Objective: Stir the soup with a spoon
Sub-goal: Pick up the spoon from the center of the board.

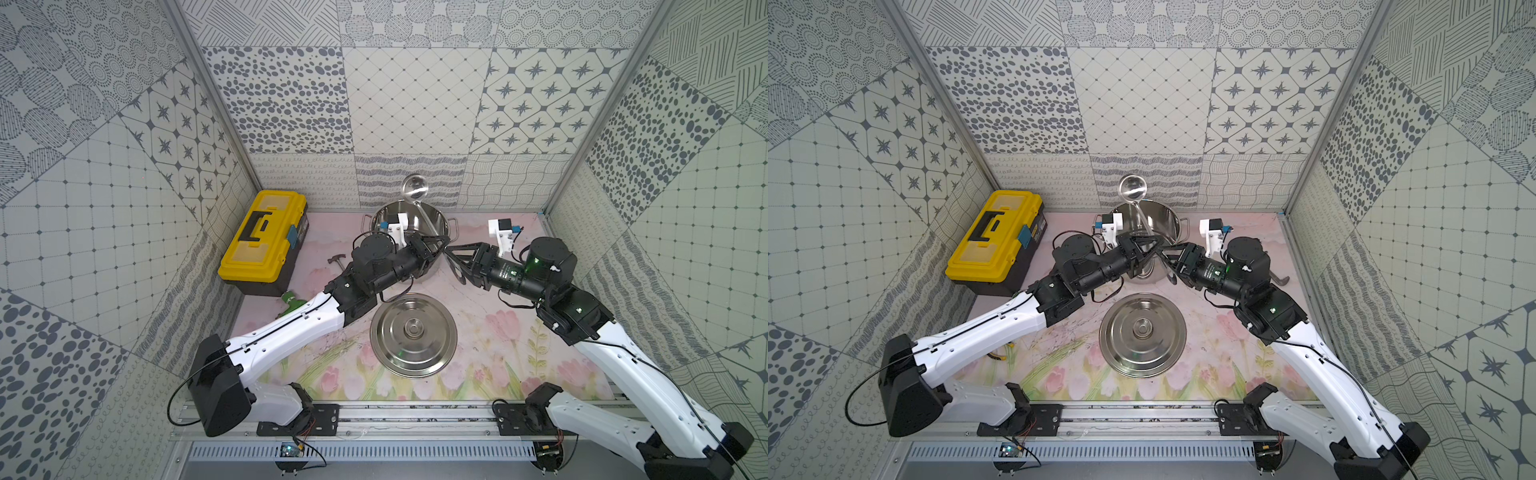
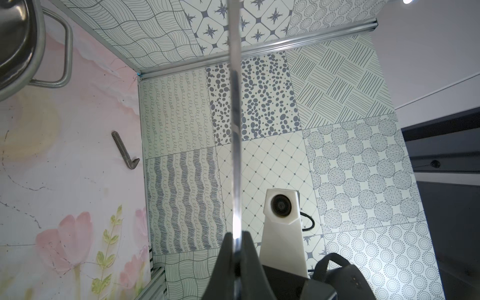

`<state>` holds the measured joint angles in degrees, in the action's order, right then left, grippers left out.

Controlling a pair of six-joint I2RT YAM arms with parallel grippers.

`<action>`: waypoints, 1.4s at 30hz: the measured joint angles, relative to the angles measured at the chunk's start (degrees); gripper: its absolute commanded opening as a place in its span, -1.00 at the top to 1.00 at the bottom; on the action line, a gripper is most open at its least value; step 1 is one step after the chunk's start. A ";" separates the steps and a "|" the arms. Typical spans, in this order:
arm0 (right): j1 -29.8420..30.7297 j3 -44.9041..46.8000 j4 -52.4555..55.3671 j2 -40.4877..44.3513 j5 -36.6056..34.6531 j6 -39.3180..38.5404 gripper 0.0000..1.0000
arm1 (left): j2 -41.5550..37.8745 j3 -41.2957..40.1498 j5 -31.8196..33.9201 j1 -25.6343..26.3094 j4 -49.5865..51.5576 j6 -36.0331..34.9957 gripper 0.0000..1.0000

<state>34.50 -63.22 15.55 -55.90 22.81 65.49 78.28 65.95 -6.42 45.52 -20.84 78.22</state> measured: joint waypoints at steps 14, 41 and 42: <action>2.45 0.31 -2.56 -0.44 -0.57 2.25 0.30 | -0.61 -2.27 2.75 -1.68 -7.23 6.16 1.00; 2.54 0.74 -3.21 -0.35 -2.47 4.33 0.81 | -1.36 -5.20 4.90 -2.12 -11.61 9.42 1.00; 2.56 0.74 -3.43 -0.42 -2.49 4.46 0.85 | -1.46 -5.33 5.05 -2.12 -11.56 9.66 1.00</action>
<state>37.06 -62.48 12.12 -56.31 20.32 69.95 76.82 60.62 -1.37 43.40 -32.40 87.88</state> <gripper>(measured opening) 0.106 0.060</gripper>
